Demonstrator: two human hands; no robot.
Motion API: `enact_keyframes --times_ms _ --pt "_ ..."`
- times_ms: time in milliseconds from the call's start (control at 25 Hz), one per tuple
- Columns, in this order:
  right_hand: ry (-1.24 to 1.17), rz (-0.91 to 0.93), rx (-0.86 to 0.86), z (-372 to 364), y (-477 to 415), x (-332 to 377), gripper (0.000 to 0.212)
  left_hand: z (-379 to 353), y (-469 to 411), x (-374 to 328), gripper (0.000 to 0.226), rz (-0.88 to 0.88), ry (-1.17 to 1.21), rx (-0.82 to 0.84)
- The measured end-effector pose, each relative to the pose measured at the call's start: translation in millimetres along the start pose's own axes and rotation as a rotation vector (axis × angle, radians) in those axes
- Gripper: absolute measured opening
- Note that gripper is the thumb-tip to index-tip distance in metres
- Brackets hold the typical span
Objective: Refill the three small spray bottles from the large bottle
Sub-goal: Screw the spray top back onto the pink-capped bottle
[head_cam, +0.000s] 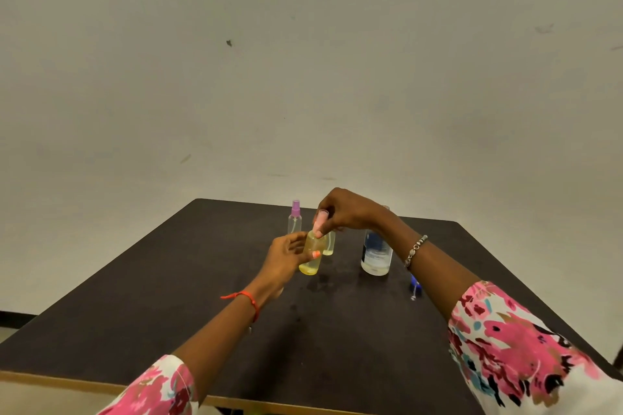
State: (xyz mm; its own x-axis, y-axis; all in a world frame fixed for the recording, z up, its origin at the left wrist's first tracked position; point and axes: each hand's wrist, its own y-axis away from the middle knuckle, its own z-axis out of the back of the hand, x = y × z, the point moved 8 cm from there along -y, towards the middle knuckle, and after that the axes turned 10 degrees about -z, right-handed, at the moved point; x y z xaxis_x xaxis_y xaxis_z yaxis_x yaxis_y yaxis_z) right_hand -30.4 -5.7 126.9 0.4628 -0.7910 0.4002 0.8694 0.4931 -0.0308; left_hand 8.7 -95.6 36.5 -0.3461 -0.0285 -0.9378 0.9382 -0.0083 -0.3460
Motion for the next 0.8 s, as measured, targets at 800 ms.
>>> enact_keyframes --times_ms 800 --pt "-0.194 -0.068 -0.116 0.1 -1.9 -4.6 0.018 4.4 -1.3 3.3 0.042 0.05 0.013 -0.074"
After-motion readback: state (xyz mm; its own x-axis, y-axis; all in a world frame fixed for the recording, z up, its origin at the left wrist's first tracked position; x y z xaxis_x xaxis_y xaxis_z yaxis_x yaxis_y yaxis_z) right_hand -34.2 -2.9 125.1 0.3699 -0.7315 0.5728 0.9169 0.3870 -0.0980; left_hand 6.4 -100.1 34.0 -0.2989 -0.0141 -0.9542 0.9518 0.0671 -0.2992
